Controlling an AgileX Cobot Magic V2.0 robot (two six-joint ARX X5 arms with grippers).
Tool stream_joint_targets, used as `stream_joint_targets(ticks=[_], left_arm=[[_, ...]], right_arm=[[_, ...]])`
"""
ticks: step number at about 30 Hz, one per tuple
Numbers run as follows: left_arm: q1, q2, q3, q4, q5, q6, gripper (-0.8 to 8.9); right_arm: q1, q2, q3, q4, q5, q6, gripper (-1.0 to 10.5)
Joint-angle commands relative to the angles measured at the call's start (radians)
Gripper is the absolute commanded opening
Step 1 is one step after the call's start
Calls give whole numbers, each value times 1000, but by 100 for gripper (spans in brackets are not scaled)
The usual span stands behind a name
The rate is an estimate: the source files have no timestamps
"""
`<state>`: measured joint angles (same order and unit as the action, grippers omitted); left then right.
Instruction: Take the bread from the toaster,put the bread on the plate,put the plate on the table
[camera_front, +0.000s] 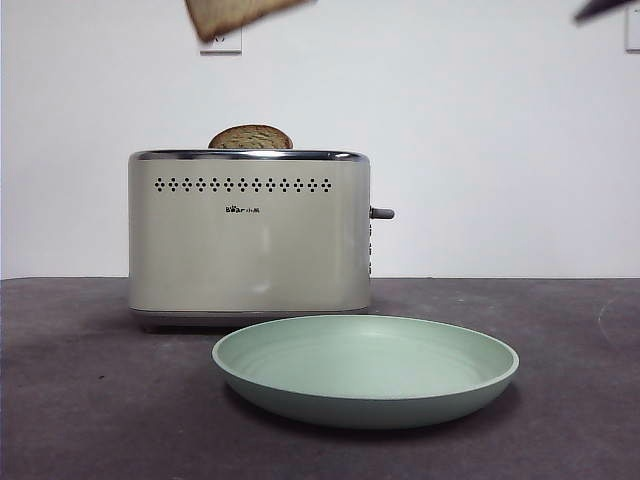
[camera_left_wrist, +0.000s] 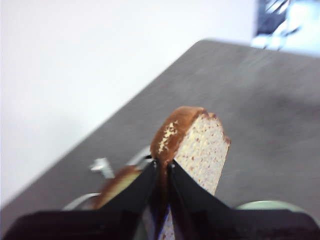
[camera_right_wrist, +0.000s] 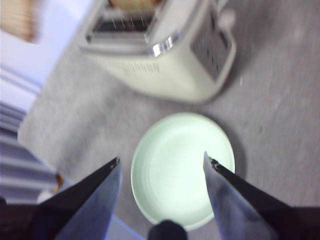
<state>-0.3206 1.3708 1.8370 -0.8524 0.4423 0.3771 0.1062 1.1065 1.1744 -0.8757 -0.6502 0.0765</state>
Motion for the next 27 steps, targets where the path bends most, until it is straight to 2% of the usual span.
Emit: stream_joint_targets(ticks=[1, 6, 8, 15, 21, 27], left_arm=[[2, -27, 4, -62, 37, -98, -8], [2, -60, 1, -203, 36, -98, -7], [2, -77, -6, -216, 35, -113, -6], [2, -189, -100, -209, 28, -146, -6], [2, -355, -333, -92, 18, -228, -7], [2, -510, -498, 38, -55, -335, -7]], right_arm=[[23, 58, -1, -5, 16, -51, 280], [86, 168, -1, -5, 138, -56, 280], [105, 213, -1, -10, 176, -61, 280], [146, 365, -3, -8, 217, -83, 280], [146, 486, -3, 11, 237, -104, 280], [163, 586, -3, 54, 234, -104, 280]])
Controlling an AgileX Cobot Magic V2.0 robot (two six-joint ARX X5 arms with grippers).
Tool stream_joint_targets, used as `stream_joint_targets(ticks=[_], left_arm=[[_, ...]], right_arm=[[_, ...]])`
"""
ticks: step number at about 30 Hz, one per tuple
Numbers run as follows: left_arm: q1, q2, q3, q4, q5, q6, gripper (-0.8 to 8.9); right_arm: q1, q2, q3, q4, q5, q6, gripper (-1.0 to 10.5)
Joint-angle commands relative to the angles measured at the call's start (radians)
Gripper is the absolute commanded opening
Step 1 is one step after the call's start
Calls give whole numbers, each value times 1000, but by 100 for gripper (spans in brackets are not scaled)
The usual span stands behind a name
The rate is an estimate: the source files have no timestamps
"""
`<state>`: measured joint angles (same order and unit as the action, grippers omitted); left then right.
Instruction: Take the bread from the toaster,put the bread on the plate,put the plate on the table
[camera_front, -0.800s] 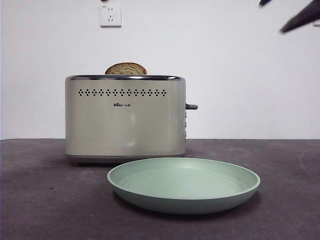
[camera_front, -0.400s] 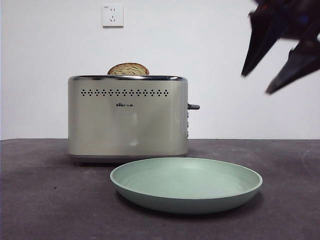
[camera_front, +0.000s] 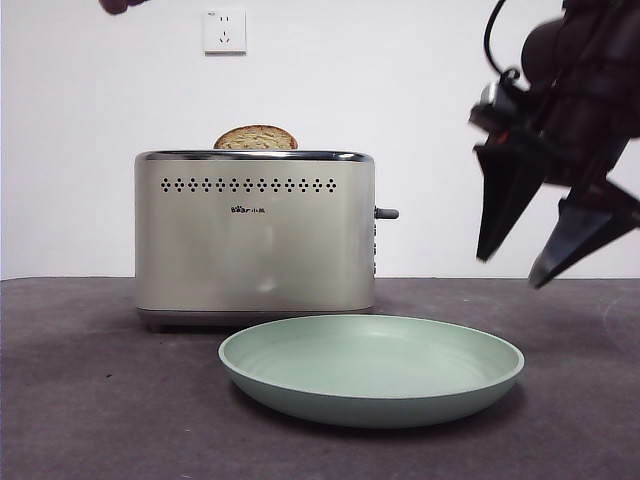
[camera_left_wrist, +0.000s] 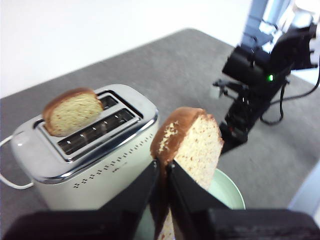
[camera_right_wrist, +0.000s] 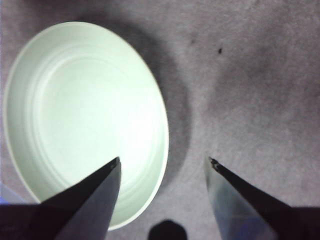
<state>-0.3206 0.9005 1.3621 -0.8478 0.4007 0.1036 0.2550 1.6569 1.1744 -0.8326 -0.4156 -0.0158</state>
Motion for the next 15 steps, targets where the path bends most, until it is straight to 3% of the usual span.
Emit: stream_joint_targets(ticks=[1, 10, 15], left_arm=[[2, -58, -29, 32, -25, -72, -8], [2, -147, -30, 47, -53, -105, -8], [2, -153, -30, 17, -86, -105, -8]], right_arm=[[18, 56, -3, 18, -1, -12, 280], [61, 199, -3, 53, 0, -19, 274], [88, 215, -3, 67, 3, -19, -23]])
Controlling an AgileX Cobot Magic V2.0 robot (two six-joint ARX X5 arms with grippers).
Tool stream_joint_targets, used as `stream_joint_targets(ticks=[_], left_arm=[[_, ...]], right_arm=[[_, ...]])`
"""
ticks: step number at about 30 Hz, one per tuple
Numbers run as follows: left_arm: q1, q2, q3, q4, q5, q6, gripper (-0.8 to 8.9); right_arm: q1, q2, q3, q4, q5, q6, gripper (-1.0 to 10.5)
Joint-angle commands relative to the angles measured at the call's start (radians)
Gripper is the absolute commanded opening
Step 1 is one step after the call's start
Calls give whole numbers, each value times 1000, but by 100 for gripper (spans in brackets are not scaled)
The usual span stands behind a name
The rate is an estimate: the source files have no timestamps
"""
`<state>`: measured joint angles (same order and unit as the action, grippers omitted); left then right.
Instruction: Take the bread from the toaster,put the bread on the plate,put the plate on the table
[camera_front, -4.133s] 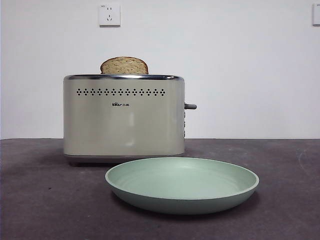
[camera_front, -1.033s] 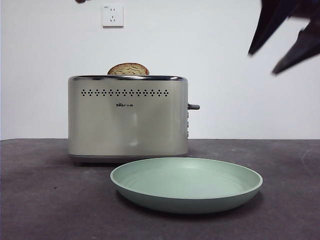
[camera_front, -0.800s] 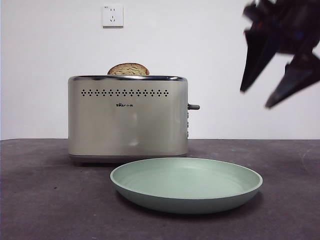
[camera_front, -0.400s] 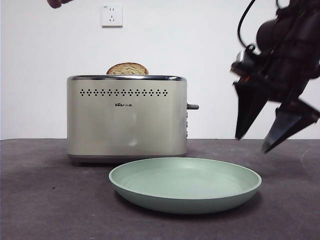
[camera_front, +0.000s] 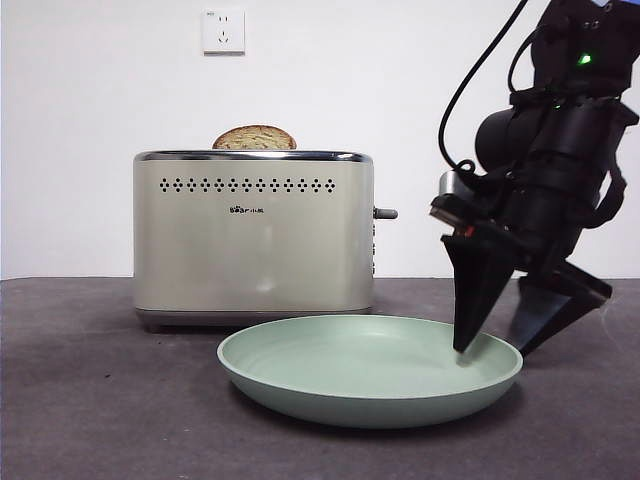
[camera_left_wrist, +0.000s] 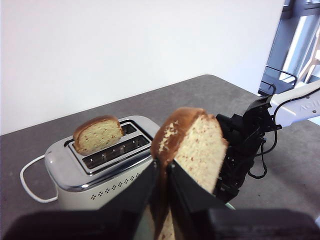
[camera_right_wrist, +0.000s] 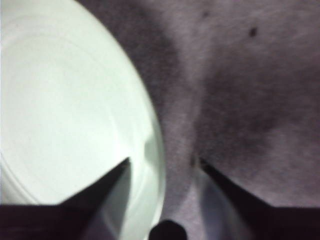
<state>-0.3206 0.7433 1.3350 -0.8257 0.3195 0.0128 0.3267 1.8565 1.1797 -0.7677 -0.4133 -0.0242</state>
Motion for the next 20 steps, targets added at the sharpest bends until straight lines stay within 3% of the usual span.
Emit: stream_joint_targets(ticks=[1, 12, 20], left_arm=[[2, 4, -3, -10, -5, -14, -8], [2, 110, -3, -52, 84, -14, -8], [2, 313, -3, -22, 399, -13, -9]], right_arm=[[22, 13, -8, 3, 1, -10, -12], [43, -85, -8, -10, 0, 16, -12], [43, -286, -8, -40, -3, 34, -12]])
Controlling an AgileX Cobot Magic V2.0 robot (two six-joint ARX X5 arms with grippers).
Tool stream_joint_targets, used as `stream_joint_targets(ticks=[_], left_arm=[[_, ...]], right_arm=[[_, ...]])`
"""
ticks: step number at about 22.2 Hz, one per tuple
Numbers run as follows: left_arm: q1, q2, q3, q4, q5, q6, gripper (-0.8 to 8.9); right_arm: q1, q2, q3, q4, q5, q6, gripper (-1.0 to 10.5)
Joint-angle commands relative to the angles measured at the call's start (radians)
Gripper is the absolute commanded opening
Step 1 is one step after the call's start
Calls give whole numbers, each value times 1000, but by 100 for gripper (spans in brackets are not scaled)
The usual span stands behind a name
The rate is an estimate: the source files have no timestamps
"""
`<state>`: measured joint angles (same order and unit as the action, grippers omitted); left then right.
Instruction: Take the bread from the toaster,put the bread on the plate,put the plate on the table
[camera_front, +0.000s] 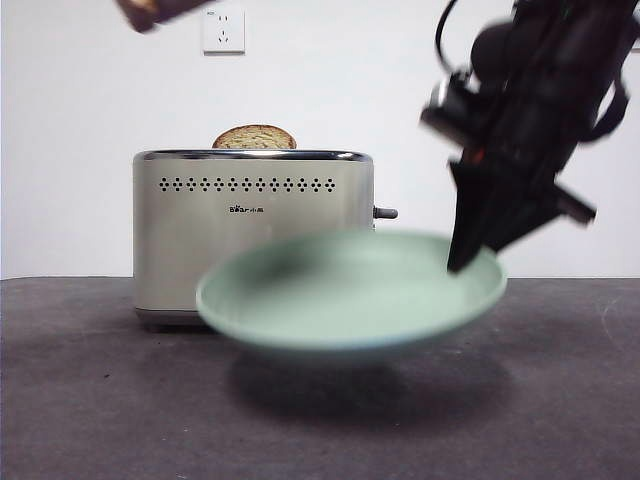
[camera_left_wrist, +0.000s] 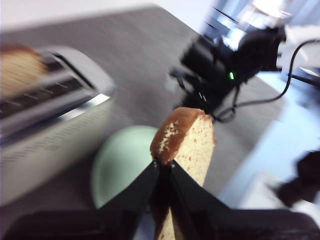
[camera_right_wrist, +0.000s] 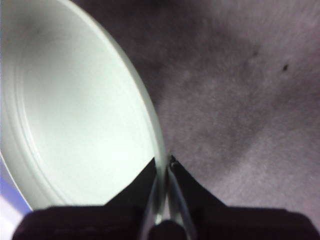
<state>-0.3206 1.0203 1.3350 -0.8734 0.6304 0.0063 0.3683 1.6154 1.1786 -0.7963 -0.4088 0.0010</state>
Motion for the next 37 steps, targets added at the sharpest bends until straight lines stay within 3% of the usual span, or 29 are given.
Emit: stream_joint_targets(ticks=[1, 8, 14, 16, 20, 23, 25, 28, 29, 35, 37], left_arm=[[2, 60, -3, 37, 116, -6, -8], [-2, 249, -3, 111, 271, -24, -8], [-106, 399, -3, 213, 262, -93, -8], [-155, 440, -3, 217, 233, -94, -8], [-240, 486, -3, 211, 19, -93, -8], [-276, 497, -3, 214, -68, -93, -8], [-291, 497, -3, 209, -157, -118, 46], [-300, 497, -1, 207, -158, -145, 397], [-302, 497, 4, 207, -158, -145, 438], [-303, 463, 80, 172, -151, -164, 440], [-303, 444, 142, 126, -152, -161, 440]], right_arm=[[2, -68, -6, -18, -8, 9, -12], [2, -223, 2, -79, -11, 9, -12], [7, -262, 5, -118, -14, 10, -12], [8, -262, 5, -120, -45, 10, -12], [19, -262, 5, -120, -72, 10, -12], [26, -262, 5, -121, -72, 10, -12], [31, -262, 5, -121, -71, 10, -12], [32, -262, 5, -121, -71, 10, -12], [32, -262, 5, -121, -71, 10, -12], [32, -262, 5, -121, -50, 8, -12], [31, -262, 5, -122, 8, 5, -12]])
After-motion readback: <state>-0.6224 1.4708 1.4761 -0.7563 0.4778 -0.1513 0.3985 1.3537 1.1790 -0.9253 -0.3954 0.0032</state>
